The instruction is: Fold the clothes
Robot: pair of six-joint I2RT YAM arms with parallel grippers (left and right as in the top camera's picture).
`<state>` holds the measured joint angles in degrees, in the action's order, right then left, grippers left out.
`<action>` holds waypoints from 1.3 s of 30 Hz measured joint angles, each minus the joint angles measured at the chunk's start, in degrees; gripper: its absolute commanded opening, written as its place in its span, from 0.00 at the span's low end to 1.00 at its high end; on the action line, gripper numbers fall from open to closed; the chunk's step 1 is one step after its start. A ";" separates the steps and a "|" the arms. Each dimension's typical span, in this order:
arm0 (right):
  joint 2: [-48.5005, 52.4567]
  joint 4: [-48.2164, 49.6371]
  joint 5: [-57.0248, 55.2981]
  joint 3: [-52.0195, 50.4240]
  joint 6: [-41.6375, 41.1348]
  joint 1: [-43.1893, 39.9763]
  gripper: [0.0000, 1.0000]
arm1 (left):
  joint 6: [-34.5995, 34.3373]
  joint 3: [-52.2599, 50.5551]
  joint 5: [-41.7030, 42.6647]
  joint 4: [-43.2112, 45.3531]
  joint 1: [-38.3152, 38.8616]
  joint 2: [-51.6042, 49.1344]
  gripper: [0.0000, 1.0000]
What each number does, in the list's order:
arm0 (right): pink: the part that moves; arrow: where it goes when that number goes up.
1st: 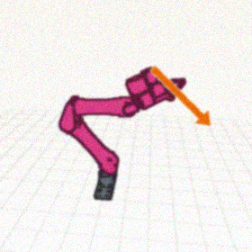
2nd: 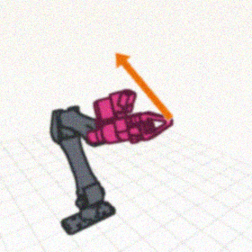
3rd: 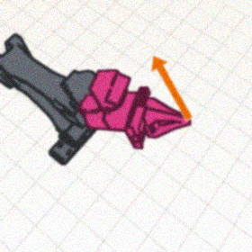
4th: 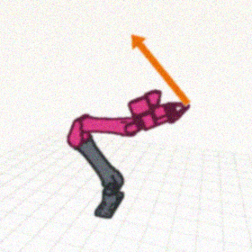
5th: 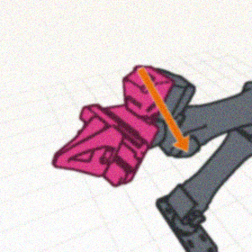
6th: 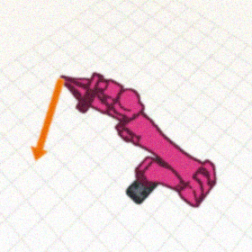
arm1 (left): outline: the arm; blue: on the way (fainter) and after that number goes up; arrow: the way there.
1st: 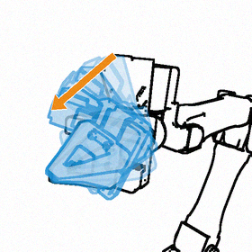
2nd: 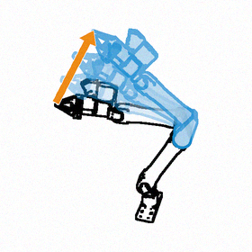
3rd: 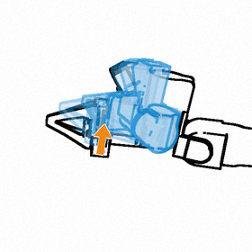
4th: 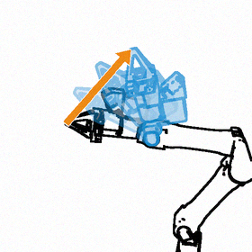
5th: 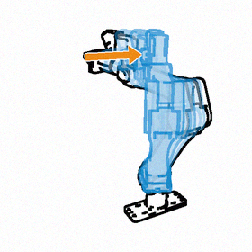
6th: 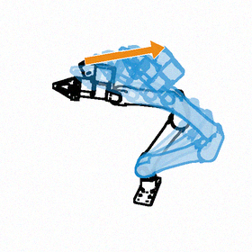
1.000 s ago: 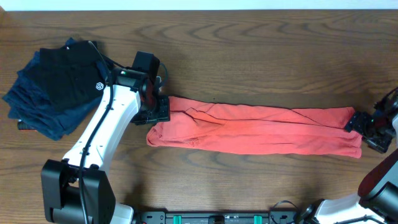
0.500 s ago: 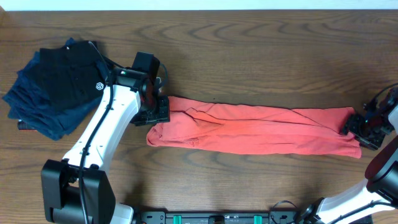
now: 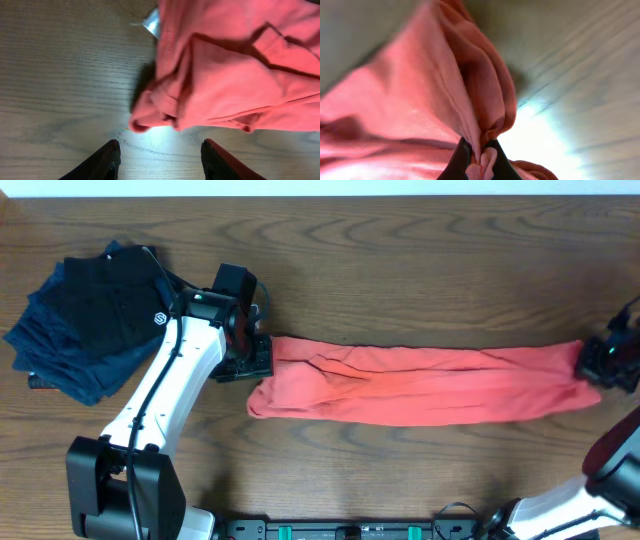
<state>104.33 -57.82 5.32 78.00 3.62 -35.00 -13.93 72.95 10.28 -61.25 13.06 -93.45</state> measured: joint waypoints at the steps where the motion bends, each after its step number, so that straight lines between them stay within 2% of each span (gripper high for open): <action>1: -1.05 -0.37 0.02 0.33 0.00 0.76 0.01 | 0.00 0.00 0.00 0.00 0.00 0.00 0.54; 5: -6.47 -4.22 -0.07 1.25 -0.02 6.62 0.01 | 0.00 0.00 0.00 0.02 0.00 0.00 0.55; 10: -7.19 -7.65 -0.02 1.38 -0.57 17.00 0.01 | 0.00 0.00 0.00 0.00 0.00 0.00 0.55; 18: -6.71 -5.01 0.00 -0.11 -5.66 34.10 0.02 | 0.00 0.00 0.00 -0.17 0.00 0.00 0.56; 21: -5.73 -3.82 0.07 -0.63 -7.61 38.34 0.06 | 0.00 0.00 0.00 -0.44 0.00 0.00 0.56; 28: -3.13 -3.39 0.02 -0.92 -9.53 44.98 0.08 | 0.00 0.00 0.00 -1.22 0.00 0.00 0.59; 33: -3.02 -3.39 0.02 -0.94 -10.01 47.67 0.13 | -0.02 0.00 0.00 -1.31 0.00 0.00 0.59; 37: -3.02 -3.39 0.13 -0.94 -10.21 49.55 0.18 | 0.00 0.00 0.00 -1.31 0.00 0.00 0.60; 39: -3.02 -3.39 0.70 -0.94 -9.73 50.42 0.25 | 0.00 0.00 0.00 -1.31 0.00 0.00 0.59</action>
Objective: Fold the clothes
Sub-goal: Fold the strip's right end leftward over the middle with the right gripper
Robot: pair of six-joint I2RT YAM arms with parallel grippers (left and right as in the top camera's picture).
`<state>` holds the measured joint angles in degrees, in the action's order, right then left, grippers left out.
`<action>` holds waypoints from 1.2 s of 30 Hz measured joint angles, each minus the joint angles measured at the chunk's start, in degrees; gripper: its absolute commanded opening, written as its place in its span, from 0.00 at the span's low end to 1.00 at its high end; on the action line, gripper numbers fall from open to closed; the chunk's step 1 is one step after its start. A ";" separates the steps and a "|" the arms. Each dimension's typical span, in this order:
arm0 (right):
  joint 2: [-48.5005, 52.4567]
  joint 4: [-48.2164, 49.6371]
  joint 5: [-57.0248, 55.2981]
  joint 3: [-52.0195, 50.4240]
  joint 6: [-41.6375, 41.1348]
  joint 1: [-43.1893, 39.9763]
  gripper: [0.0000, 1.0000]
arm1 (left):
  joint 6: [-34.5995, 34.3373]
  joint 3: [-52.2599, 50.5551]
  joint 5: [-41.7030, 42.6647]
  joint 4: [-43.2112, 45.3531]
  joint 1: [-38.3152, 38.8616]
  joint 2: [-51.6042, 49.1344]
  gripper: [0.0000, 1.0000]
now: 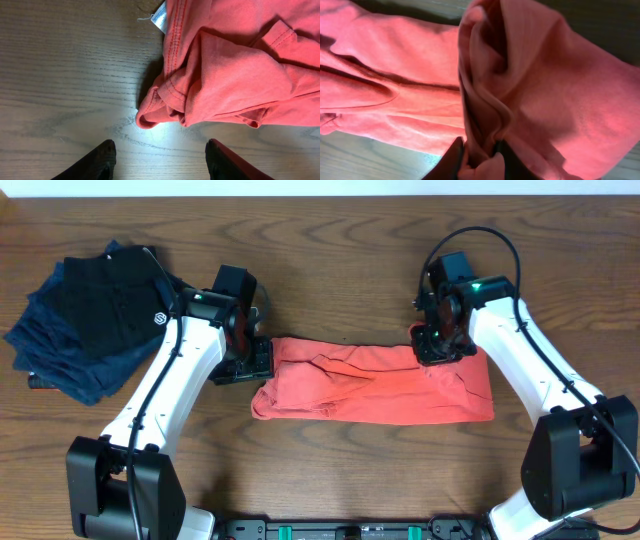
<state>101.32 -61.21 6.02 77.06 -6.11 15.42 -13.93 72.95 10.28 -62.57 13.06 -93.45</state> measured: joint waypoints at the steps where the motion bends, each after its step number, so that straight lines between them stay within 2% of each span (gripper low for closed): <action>1: 0.00 0.00 0.28 0.00 0.07 0.20 0.26 | 0.00 0.00 0.00 0.00 0.00 0.00 0.59; 5: 0.00 -0.85 1.27 0.00 0.48 1.66 0.35 | 0.00 0.00 0.00 -0.02 0.00 0.00 0.60; 8: 0.00 -1.68 1.99 0.00 0.70 2.23 0.34 | 0.00 0.00 0.00 0.00 0.00 0.00 0.60; 13: 0.00 -2.40 1.18 0.00 0.87 2.34 0.34 | 0.04 0.00 0.00 0.00 0.00 0.00 0.73; 16: 0.00 -3.17 -3.17 0.00 -1.31 2.14 0.42 | -0.17 0.00 0.00 0.17 0.00 0.00 0.75; 17: 0.00 -3.17 -4.63 0.00 -2.36 1.97 0.51 | -0.24 0.00 0.00 0.33 0.00 0.00 0.75; 19: 0.00 -2.27 -5.77 0.00 -3.08 1.55 0.61 | -0.24 0.00 0.00 0.85 0.00 0.00 0.76; 23: 0.00 -2.75 -4.07 0.00 -1.77 1.62 0.69 | -0.24 0.00 0.00 1.40 0.00 0.00 0.76; 25: 0.00 -3.37 -3.30 -0.17 -1.22 2.19 0.78 | -0.24 0.00 0.00 1.49 0.00 0.00 0.76; 27: 0.00 -3.23 -2.84 -0.98 -0.81 3.30 0.82 | -0.24 0.00 0.00 1.49 0.00 0.00 0.76; 30: 0.00 -0.42 -2.40 -3.76 -0.61 5.55 0.81 | -0.24 0.00 -0.02 1.49 0.00 0.00 0.76; 33: 0.00 3.61 -1.95 -7.06 -1.22 7.10 0.75 | -0.24 0.00 0.00 1.42 0.00 0.00 0.76; 36: 0.00 7.80 -1.73 -10.58 -2.71 8.31 0.51 | -0.24 0.00 0.00 1.38 0.00 0.00 0.76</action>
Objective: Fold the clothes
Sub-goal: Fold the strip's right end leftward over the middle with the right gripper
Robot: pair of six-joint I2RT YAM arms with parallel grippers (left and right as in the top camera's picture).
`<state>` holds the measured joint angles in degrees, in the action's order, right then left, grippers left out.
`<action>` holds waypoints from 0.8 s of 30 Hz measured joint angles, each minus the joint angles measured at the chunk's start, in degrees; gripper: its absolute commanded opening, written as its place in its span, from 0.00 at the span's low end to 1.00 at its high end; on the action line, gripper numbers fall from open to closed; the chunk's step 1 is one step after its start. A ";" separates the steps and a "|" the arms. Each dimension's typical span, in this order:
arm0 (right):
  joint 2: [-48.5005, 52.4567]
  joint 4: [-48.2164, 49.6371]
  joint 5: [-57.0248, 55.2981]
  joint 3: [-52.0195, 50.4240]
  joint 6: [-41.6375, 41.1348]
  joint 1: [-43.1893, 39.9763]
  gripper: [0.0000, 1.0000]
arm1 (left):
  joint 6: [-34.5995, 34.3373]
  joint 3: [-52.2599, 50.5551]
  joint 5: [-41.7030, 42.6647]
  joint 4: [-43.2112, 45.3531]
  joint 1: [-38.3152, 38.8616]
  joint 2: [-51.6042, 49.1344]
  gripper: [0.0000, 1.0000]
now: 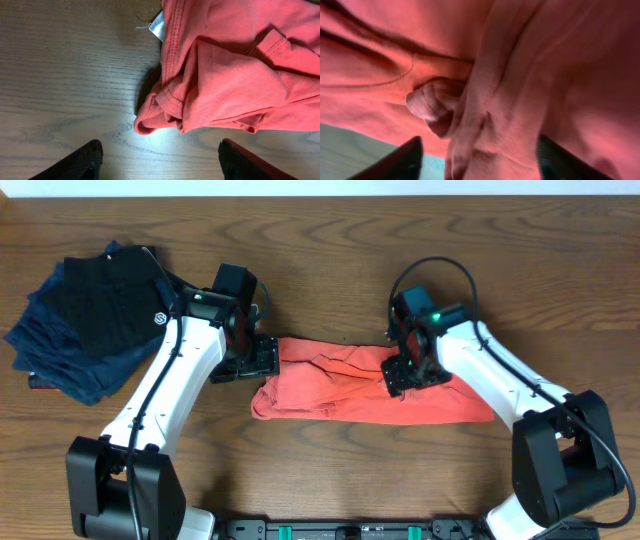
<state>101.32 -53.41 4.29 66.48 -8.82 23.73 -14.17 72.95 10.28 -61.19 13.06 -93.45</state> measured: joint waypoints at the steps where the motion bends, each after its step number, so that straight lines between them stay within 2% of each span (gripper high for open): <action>1: 0.00 0.79 -0.15 -0.92 -0.52 0.17 0.38 | 0.00 0.00 0.00 0.00 0.00 0.00 0.76; 5: 0.00 0.68 -0.76 -2.93 -1.92 0.31 0.01 | 0.00 0.00 0.00 -0.02 0.00 0.00 0.76; 11: 0.00 -3.37 -2.08 -2.99 -2.84 0.31 0.01 | 0.00 0.00 0.00 -0.02 0.00 0.00 0.76; 19: -0.50 -5.70 5.46 -2.99 4.26 3.43 0.03 | 0.00 0.00 -0.02 -0.02 0.00 0.00 0.76; 24: -0.68 -2.21 7.78 -2.99 4.92 4.98 0.24 | 0.00 0.00 -0.02 -0.02 0.00 0.00 0.76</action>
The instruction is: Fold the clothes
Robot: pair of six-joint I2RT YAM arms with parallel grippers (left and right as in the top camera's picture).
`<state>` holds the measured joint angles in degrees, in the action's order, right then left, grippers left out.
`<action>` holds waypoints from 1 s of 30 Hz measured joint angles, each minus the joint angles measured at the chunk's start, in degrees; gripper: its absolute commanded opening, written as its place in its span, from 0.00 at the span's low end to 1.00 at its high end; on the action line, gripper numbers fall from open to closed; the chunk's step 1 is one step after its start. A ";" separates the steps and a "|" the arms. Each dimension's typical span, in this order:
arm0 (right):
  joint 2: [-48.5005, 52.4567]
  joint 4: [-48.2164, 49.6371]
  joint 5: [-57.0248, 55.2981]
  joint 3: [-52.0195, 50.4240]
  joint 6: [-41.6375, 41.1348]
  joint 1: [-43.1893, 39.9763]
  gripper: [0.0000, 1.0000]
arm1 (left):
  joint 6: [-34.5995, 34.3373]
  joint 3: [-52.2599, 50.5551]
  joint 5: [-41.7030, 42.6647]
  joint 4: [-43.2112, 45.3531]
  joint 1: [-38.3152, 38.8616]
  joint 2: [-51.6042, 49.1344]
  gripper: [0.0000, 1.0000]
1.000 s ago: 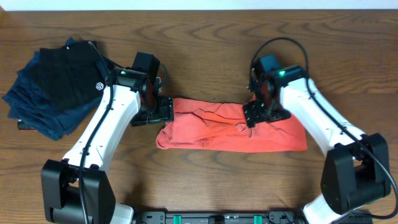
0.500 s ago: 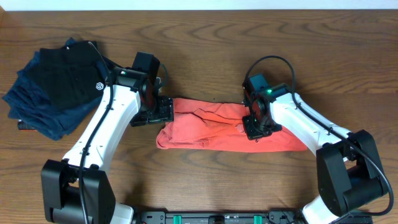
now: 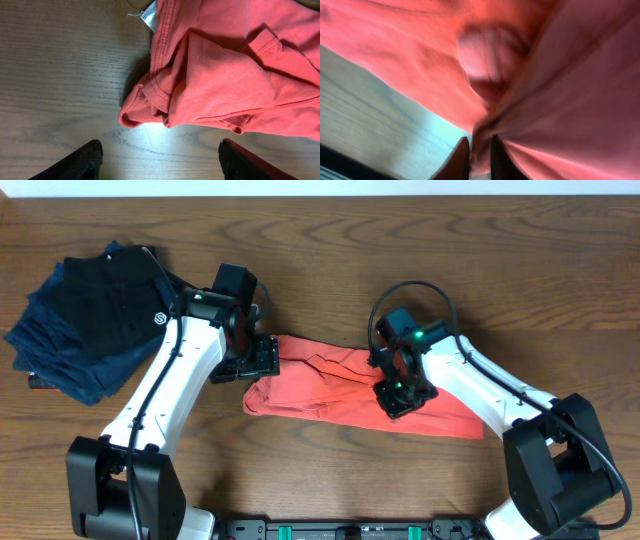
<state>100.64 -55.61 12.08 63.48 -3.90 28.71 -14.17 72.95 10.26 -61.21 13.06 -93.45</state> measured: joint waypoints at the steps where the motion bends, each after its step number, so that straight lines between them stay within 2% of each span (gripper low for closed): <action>1: 0.00 0.83 0.28 0.00 -0.13 0.17 0.29 | 0.00 0.00 0.02 0.00 0.00 0.00 0.76; 2: 0.00 1.62 0.48 0.00 -0.13 0.33 0.37 | 0.00 0.00 0.02 0.00 0.00 0.00 0.76; 3: 0.00 2.10 0.70 0.00 -0.39 0.44 0.41 | 0.00 0.00 0.02 0.00 0.00 0.00 0.76; 4: 0.00 2.38 0.92 0.00 -0.46 0.57 0.42 | 0.00 0.00 0.02 0.00 0.00 0.00 0.76; 6: 0.00 2.36 1.05 0.00 -0.39 0.90 0.36 | 0.00 0.00 0.00 0.00 0.00 0.00 0.76; 7: 0.00 2.21 1.01 0.00 -0.46 1.03 0.36 | 0.00 0.00 0.00 0.00 0.00 0.00 0.79; 13: -2.05 -1.55 -3.56 1.07 -3.08 0.96 0.49 | 0.44 0.00 0.02 0.70 0.00 0.00 0.88; 15: -4.15 -2.75 -5.99 2.67 -4.20 0.66 0.59 | 1.29 -0.02 0.00 2.14 0.00 0.00 0.91; 17: -7.30 -3.39 -8.35 5.09 -5.27 -0.24 0.77 | 2.23 -0.02 0.02 3.67 0.00 -0.09 0.93; 21: -14.43 -3.23 -11.06 8.61 -6.21 -3.41 0.98 | 4.33 -0.35 0.26 7.48 0.00 -1.40 0.95; 25: -18.14 -5.33 -12.15 8.92 -6.25 -6.60 0.99 | 7.43 -0.39 1.14 10.80 0.00 -6.43 0.95; 30: -17.94 -7.41 -12.31 8.90 -6.27 -8.63 0.99 | 10.69 -0.59 1.99 12.81 0.00 -14.60 0.95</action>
<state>82.70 -63.02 -0.23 72.38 -10.17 20.08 -3.49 72.36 12.25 -48.40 13.06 -108.05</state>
